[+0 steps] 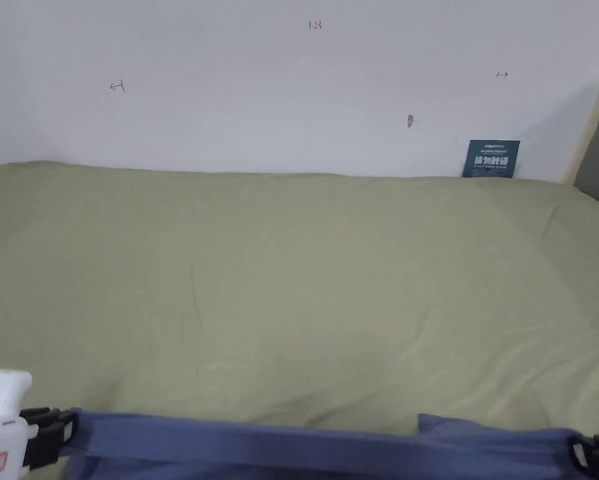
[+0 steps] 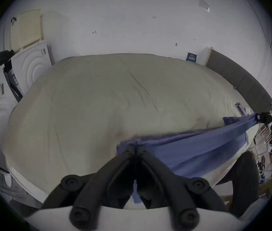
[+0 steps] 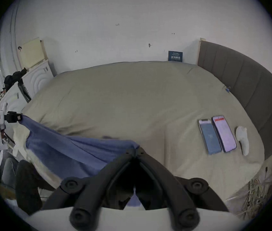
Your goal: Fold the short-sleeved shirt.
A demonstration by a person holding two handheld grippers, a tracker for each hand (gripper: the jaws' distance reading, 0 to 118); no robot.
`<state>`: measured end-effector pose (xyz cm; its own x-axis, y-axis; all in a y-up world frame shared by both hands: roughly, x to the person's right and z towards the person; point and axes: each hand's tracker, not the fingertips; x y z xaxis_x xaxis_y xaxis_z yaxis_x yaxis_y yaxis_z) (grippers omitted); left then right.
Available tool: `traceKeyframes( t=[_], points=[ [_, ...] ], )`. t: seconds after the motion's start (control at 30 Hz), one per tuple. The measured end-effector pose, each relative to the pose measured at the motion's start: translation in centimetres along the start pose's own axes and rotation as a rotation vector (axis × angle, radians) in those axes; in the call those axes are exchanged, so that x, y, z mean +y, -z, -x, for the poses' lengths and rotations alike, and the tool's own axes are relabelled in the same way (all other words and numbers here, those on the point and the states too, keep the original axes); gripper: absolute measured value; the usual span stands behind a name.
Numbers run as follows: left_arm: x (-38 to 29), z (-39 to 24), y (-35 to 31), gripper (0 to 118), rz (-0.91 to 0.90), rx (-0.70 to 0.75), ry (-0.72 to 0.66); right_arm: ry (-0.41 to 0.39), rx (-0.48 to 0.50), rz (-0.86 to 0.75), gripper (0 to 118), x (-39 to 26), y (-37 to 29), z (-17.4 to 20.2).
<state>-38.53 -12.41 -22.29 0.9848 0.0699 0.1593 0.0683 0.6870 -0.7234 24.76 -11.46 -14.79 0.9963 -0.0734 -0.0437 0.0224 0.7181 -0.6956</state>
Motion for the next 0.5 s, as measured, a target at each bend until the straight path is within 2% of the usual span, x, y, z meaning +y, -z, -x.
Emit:
traceKeyframes(
  t=[0.13,0.33,0.37,0.4,0.43,0.47,0.5],
  points=[
    [-3.2,-0.2,0.6,1,0.021,-0.004,-0.018,0.026,-0.005,0.061,0,-3.3,1.4,-0.8],
    [-4.6,0.2,2.0,2,0.071,-0.002,-0.089,0.053,-0.002,0.110,0,-4.8,3.3,-1.4],
    [-4.6,0.2,2.1,12,0.069,-0.001,-0.093,0.050,-0.003,0.111,0,-4.8,3.4,-1.3],
    [-4.5,0.2,2.1,36,0.067,-0.005,-0.096,0.045,-0.011,0.104,15,-4.7,3.4,-1.3],
    [-4.4,0.2,1.9,61,0.063,-0.014,-0.098,0.048,-0.008,0.096,37,-4.6,3.3,-1.3],
    [-4.3,0.2,1.9,75,0.062,-0.011,-0.094,0.057,-0.006,0.091,51,-4.4,2.9,-1.1],
    [-4.1,0.1,1.8,75,0.060,-0.008,-0.094,0.068,-0.016,0.090,51,-4.1,2.7,-1.1]
  ],
)
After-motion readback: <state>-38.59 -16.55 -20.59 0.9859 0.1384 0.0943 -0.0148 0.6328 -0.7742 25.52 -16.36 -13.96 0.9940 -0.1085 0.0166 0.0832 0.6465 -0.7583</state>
